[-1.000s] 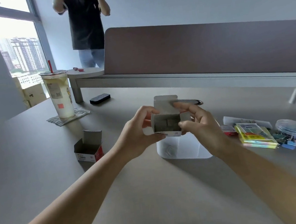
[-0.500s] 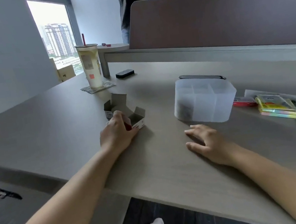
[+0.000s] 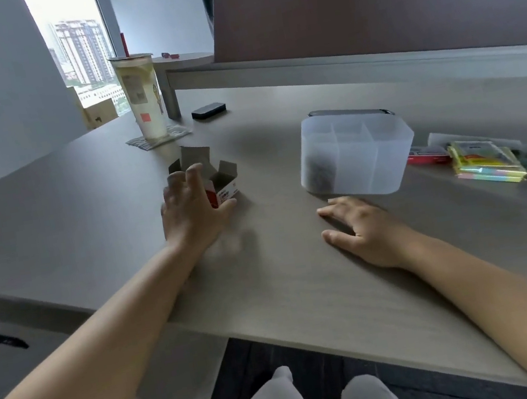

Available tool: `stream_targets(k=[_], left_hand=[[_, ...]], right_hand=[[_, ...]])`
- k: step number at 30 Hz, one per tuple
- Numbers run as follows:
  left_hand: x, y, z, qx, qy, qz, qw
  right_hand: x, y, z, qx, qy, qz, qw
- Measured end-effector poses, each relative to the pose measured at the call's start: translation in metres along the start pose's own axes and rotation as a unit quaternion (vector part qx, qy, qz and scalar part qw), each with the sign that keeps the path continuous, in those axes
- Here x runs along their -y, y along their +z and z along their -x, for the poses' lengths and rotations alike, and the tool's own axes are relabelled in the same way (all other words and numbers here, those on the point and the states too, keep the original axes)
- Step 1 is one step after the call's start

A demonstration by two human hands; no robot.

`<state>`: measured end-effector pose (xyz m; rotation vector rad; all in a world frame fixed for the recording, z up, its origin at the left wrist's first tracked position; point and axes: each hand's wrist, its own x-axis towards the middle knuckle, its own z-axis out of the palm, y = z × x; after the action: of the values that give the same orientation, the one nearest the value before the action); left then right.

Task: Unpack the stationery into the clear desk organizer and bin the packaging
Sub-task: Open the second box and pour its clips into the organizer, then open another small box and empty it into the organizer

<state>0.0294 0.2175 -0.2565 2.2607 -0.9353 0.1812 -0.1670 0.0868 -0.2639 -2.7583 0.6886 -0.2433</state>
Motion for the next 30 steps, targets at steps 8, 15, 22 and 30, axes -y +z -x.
stream_targets(k=[8,15,22,30], left_hand=[[-0.059,0.023,0.041,0.213,0.214,-0.036,0.953],[-0.105,0.066,0.038,0.276,0.279,-0.101,0.914],[-0.104,0.073,0.021,0.281,0.288,-0.119,0.908],[-0.101,0.082,0.016,0.273,0.291,-0.098,0.912]], right_hand=[[-0.03,-0.021,0.043,-0.005,0.088,0.007,0.996],[-0.086,-0.043,0.062,-0.088,0.175,0.037,0.98],[-0.121,-0.049,0.005,-0.076,0.193,0.123,0.971],[-0.136,-0.051,-0.025,-0.047,0.174,0.161,0.97]])
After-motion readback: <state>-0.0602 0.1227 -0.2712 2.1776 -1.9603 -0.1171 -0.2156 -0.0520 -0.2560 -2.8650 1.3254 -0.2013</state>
